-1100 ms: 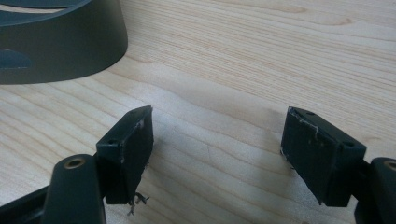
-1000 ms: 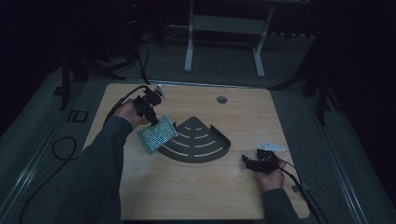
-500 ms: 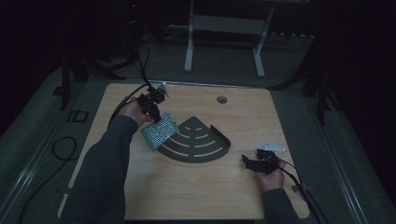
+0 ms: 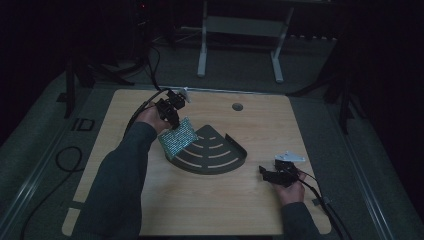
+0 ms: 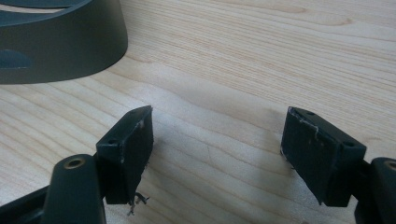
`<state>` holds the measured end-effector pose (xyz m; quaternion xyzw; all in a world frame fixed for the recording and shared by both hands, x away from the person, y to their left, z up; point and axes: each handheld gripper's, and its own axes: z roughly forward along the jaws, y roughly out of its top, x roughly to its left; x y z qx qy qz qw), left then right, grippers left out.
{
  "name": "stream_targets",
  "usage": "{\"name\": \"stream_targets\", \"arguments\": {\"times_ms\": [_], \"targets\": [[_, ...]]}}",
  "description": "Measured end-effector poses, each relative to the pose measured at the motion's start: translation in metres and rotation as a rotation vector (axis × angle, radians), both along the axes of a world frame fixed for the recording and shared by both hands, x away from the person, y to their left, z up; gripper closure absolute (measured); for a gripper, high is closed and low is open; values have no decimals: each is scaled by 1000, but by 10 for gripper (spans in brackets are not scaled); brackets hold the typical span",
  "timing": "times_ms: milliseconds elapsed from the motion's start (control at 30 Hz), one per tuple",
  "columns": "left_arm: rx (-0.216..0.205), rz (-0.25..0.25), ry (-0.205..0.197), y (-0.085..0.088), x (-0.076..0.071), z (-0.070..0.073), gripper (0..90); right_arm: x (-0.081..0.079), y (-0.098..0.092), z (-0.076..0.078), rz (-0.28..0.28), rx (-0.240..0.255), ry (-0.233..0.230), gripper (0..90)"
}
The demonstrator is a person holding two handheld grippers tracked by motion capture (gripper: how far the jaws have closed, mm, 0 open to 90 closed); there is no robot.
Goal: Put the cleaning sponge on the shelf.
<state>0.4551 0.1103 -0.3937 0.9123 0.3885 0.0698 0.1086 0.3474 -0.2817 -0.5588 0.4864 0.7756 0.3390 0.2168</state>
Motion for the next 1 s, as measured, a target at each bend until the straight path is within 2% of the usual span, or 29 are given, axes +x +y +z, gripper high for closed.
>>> {"name": "stream_targets", "arguments": {"times_ms": [300,367,833,1000], "targets": [[10,-1,5,-8,4,-7,898,0,0,0,-1,2,2,247],[11,9,-5,-9,5,-9,898,0,0,0,-1,1,2,247],[28,30,-10,-18,14,-23,898,0,0,0,1,1,2,247],[52,27,-3,-22,17,-30,897,0,0,0,2,1,2,247]]}}
